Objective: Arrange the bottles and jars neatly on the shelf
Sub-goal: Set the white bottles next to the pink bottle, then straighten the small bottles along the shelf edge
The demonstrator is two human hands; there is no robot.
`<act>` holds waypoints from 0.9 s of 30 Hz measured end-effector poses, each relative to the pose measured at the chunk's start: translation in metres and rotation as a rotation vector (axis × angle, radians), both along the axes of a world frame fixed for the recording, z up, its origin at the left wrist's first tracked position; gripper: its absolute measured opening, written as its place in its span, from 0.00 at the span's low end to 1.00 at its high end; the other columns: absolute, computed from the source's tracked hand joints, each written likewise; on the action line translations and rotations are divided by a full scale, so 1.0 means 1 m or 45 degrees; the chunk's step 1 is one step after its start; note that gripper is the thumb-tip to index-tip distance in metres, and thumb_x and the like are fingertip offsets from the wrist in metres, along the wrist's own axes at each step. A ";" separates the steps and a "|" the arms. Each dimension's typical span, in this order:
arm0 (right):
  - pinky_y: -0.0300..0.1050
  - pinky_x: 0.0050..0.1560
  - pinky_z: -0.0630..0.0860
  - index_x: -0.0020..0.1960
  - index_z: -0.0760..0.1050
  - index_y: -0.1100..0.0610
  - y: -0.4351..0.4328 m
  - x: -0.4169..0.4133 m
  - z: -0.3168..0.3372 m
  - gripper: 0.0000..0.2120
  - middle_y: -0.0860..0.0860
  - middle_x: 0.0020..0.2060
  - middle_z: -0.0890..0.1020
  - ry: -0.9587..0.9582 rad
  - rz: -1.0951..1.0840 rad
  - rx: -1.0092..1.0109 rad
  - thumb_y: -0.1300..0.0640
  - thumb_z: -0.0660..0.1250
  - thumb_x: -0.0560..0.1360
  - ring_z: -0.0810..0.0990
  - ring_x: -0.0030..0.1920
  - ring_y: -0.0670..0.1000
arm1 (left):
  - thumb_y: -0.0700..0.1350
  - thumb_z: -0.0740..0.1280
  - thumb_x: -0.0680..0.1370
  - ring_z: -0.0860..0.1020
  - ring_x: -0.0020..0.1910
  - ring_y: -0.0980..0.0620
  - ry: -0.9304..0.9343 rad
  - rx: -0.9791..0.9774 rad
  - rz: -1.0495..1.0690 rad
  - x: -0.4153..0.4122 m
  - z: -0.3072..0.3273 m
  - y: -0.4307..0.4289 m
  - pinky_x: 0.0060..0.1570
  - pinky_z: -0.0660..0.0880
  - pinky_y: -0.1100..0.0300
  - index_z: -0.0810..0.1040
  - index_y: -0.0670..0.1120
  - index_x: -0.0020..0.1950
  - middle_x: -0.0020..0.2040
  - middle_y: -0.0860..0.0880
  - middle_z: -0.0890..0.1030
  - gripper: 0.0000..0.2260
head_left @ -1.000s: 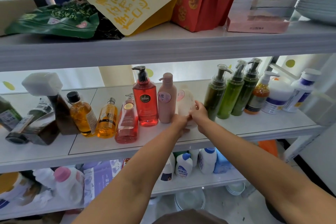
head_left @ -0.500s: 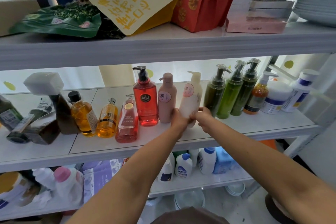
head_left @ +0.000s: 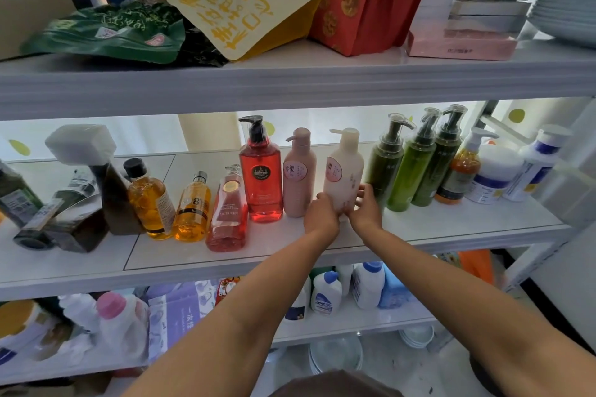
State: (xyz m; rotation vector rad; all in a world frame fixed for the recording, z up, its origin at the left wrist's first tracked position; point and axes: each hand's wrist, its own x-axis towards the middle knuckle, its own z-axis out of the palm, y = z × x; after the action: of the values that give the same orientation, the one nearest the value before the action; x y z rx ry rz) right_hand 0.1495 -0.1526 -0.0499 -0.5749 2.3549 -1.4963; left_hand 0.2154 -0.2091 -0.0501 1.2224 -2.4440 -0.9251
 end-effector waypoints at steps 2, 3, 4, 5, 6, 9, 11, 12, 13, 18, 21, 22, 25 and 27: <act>0.48 0.53 0.76 0.61 0.64 0.61 -0.001 0.000 0.000 0.14 0.57 0.59 0.76 0.009 -0.004 0.020 0.66 0.61 0.77 0.76 0.54 0.54 | 0.43 0.65 0.78 0.77 0.58 0.39 0.028 0.002 -0.002 -0.001 0.000 0.000 0.50 0.73 0.51 0.69 0.36 0.61 0.58 0.38 0.78 0.15; 0.48 0.53 0.76 0.62 0.64 0.61 -0.002 0.000 0.000 0.14 0.57 0.60 0.75 0.003 -0.006 0.024 0.65 0.60 0.78 0.76 0.55 0.55 | 0.43 0.66 0.78 0.77 0.58 0.39 0.040 0.007 0.002 -0.002 0.000 -0.001 0.51 0.74 0.51 0.69 0.36 0.61 0.58 0.38 0.78 0.15; 0.47 0.53 0.75 0.63 0.63 0.61 -0.003 0.001 0.001 0.14 0.57 0.60 0.75 -0.008 -0.007 0.031 0.64 0.58 0.78 0.75 0.56 0.55 | 0.42 0.66 0.78 0.78 0.57 0.39 0.049 0.002 0.006 -0.002 -0.001 -0.002 0.51 0.74 0.50 0.69 0.36 0.61 0.58 0.38 0.78 0.15; 0.45 0.52 0.73 0.64 0.63 0.60 -0.004 0.003 0.001 0.14 0.57 0.60 0.75 -0.023 -0.004 0.035 0.64 0.57 0.79 0.75 0.56 0.55 | 0.42 0.65 0.78 0.78 0.57 0.39 0.056 -0.015 0.004 -0.002 -0.002 -0.003 0.51 0.75 0.50 0.69 0.36 0.60 0.57 0.38 0.79 0.14; 0.44 0.51 0.73 0.65 0.62 0.59 -0.005 0.004 0.001 0.15 0.57 0.60 0.74 -0.058 -0.004 0.030 0.64 0.56 0.79 0.74 0.54 0.54 | 0.41 0.65 0.78 0.79 0.56 0.39 0.053 -0.047 -0.004 -0.002 -0.003 -0.003 0.50 0.75 0.50 0.69 0.37 0.59 0.56 0.38 0.79 0.13; 0.43 0.50 0.72 0.66 0.61 0.55 -0.007 0.007 -0.002 0.15 0.56 0.60 0.75 -0.127 0.013 0.014 0.61 0.56 0.80 0.73 0.50 0.51 | 0.39 0.61 0.79 0.79 0.55 0.39 0.017 -0.158 -0.041 -0.002 -0.005 -0.003 0.48 0.75 0.51 0.69 0.38 0.59 0.55 0.39 0.80 0.09; 0.44 0.51 0.72 0.66 0.61 0.55 -0.007 0.007 -0.001 0.16 0.56 0.61 0.74 -0.142 0.032 0.002 0.60 0.57 0.79 0.74 0.51 0.52 | 0.38 0.60 0.79 0.79 0.55 0.39 0.007 -0.204 -0.052 -0.004 -0.003 -0.004 0.47 0.74 0.51 0.69 0.38 0.59 0.55 0.39 0.80 0.09; 0.45 0.53 0.72 0.68 0.61 0.55 -0.007 0.007 0.000 0.18 0.56 0.62 0.74 -0.157 0.050 -0.006 0.62 0.58 0.79 0.74 0.53 0.54 | 0.38 0.60 0.79 0.79 0.55 0.39 -0.001 -0.215 -0.051 -0.004 -0.002 -0.004 0.47 0.75 0.51 0.69 0.38 0.58 0.55 0.39 0.80 0.09; 0.45 0.53 0.71 0.69 0.60 0.56 -0.006 0.006 0.001 0.20 0.56 0.62 0.73 -0.162 0.066 -0.006 0.63 0.58 0.79 0.75 0.55 0.56 | 0.37 0.60 0.79 0.79 0.55 0.39 -0.010 -0.215 -0.045 -0.005 -0.001 -0.005 0.48 0.75 0.51 0.69 0.38 0.58 0.56 0.39 0.80 0.09; 0.44 0.52 0.73 0.65 0.62 0.56 -0.003 0.007 0.009 0.19 0.56 0.58 0.75 -0.183 0.127 0.124 0.60 0.63 0.77 0.74 0.52 0.53 | 0.40 0.61 0.79 0.79 0.54 0.39 -0.075 -0.221 -0.114 0.002 -0.002 -0.007 0.47 0.74 0.50 0.70 0.37 0.58 0.55 0.38 0.80 0.09; 0.46 0.51 0.74 0.60 0.71 0.59 0.004 0.014 0.002 0.13 0.55 0.55 0.79 -0.021 0.013 0.331 0.58 0.63 0.76 0.77 0.53 0.56 | 0.46 0.63 0.80 0.79 0.52 0.40 -0.159 -0.343 -0.241 0.022 -0.008 -0.006 0.44 0.73 0.52 0.72 0.39 0.57 0.54 0.40 0.80 0.11; 0.46 0.49 0.73 0.58 0.72 0.59 0.008 0.021 0.000 0.12 0.56 0.55 0.79 0.043 -0.069 0.434 0.57 0.63 0.76 0.78 0.54 0.58 | 0.46 0.62 0.80 0.79 0.53 0.40 -0.214 -0.447 -0.317 0.030 -0.012 -0.007 0.44 0.72 0.52 0.73 0.39 0.56 0.53 0.41 0.80 0.11; 0.45 0.53 0.74 0.64 0.71 0.57 0.019 0.047 -0.008 0.17 0.55 0.60 0.76 0.445 0.065 0.776 0.60 0.65 0.75 0.76 0.59 0.56 | 0.46 0.66 0.78 0.80 0.48 0.42 -0.286 -0.822 -0.589 0.062 -0.023 -0.014 0.43 0.74 0.53 0.77 0.41 0.50 0.47 0.42 0.81 0.08; 0.46 0.60 0.73 0.67 0.68 0.56 0.019 0.066 -0.014 0.21 0.53 0.64 0.73 0.675 0.403 0.804 0.62 0.65 0.75 0.73 0.63 0.53 | 0.47 0.76 0.67 0.81 0.38 0.46 -0.374 -0.994 -0.618 0.084 -0.027 -0.021 0.37 0.75 0.58 0.80 0.44 0.40 0.37 0.46 0.82 0.09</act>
State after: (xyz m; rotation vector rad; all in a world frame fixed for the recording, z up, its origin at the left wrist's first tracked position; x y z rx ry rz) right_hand 0.2159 -0.1336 -0.0639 -1.1921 2.7345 -0.4423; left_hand 0.2994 -0.2304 -0.0775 0.5181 -2.9337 0.1894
